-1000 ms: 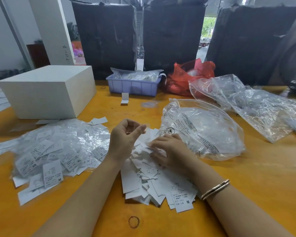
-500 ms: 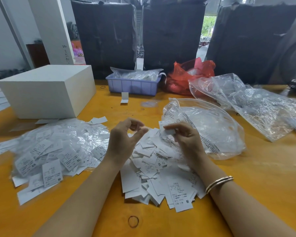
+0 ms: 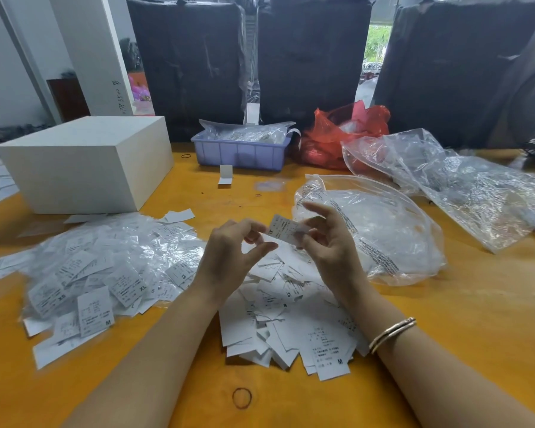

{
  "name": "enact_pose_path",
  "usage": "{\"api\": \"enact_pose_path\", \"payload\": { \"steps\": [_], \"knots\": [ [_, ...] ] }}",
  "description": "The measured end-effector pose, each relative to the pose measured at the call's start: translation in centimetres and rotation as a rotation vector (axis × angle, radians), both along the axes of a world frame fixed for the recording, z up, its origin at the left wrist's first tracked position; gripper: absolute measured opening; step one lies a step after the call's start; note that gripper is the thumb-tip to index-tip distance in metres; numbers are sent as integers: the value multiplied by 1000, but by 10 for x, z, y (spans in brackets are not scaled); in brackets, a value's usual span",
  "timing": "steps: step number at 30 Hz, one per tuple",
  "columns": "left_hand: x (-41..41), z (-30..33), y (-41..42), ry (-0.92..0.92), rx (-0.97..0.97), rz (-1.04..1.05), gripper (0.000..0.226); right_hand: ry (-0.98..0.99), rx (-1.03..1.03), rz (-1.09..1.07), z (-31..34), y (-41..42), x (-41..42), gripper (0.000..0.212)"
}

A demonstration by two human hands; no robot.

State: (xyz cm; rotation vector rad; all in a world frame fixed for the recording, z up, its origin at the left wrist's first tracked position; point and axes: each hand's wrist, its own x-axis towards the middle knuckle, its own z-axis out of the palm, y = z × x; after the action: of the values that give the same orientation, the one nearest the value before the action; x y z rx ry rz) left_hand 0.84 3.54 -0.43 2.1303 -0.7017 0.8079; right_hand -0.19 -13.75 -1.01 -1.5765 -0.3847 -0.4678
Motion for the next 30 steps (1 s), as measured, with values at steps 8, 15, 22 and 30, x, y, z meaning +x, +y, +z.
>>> {"api": "enact_pose_path", "payload": {
  "steps": [8, 15, 22, 30],
  "knots": [
    [-2, 1, 0, 33, 13, -20, 23, -39, 68, -24, 1, -6, 0, 31],
    [-2, 2, 1, 38, 16, -25, 23, -85, -55, -56, -2, -4, 1, 28],
    [-2, 2, 1, 52, 27, -42, 16, -212, -308, -100, -1, -5, 0, 20],
    [-1, -1, -1, 198, -64, -145, 21, -212, -425, -5, -3, 1, -1, 27]
  ]
}}
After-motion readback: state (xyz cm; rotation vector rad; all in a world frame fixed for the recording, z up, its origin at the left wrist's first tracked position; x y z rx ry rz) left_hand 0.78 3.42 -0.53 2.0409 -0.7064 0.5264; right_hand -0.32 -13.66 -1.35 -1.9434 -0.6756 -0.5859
